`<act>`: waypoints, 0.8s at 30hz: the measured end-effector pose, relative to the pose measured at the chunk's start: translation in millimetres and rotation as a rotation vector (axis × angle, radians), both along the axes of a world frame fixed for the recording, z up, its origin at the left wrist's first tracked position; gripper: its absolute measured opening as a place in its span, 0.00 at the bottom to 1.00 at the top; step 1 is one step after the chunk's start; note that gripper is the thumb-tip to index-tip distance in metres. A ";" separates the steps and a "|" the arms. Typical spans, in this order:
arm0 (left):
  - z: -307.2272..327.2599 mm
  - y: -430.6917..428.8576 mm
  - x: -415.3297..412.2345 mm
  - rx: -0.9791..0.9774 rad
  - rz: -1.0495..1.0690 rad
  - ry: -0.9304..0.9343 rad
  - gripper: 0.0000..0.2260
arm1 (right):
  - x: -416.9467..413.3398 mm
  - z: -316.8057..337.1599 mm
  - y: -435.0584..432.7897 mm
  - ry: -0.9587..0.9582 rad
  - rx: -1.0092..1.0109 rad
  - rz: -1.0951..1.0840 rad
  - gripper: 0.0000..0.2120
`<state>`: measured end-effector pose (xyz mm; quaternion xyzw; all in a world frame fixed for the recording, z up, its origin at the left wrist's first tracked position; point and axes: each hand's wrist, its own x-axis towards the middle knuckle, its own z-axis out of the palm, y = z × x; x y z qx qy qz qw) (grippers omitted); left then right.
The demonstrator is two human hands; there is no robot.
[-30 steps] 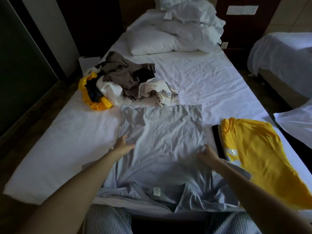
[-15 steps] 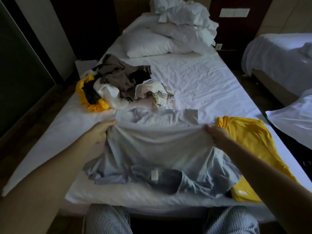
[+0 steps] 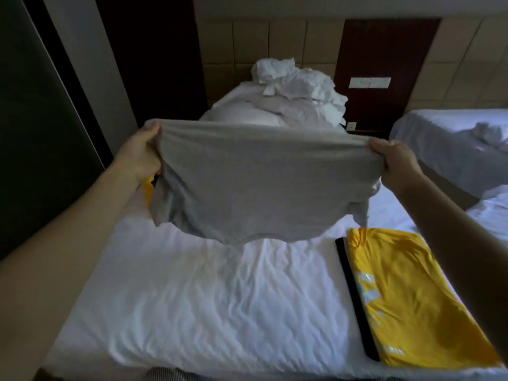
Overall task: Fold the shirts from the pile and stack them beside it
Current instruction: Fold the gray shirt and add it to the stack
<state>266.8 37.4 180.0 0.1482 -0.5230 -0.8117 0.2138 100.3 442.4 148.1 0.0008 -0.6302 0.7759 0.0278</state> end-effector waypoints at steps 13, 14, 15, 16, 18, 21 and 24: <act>-50.1 -9.5 2.3 -0.265 -0.227 -0.802 0.18 | 3.9 -43.7 3.4 -0.265 0.127 0.068 0.08; -51.2 -7.7 1.3 -0.248 -0.218 -0.794 0.19 | 2.1 -42.3 -0.8 -0.260 0.124 0.076 0.08; -50.1 -4.5 -1.4 -0.238 -0.193 -0.757 0.20 | 0.4 -39.9 -5.2 -0.249 0.116 0.085 0.09; -47.5 -2.9 -6.5 -0.228 -0.160 -0.683 0.19 | -4.3 -36.0 -9.9 -0.235 0.107 0.084 0.10; -34.2 -3.2 -20.8 -0.271 -0.064 -0.476 0.19 | -13.3 -20.1 -19.0 -0.176 0.068 0.052 0.09; -0.9 -16.5 -37.3 -0.313 0.062 -0.180 0.20 | -27.8 10.1 -22.1 -0.047 -0.045 -0.003 0.09; 18.7 -32.5 -27.1 -0.299 0.053 -0.004 0.19 | -24.8 22.5 -11.2 0.058 -0.072 -0.002 0.09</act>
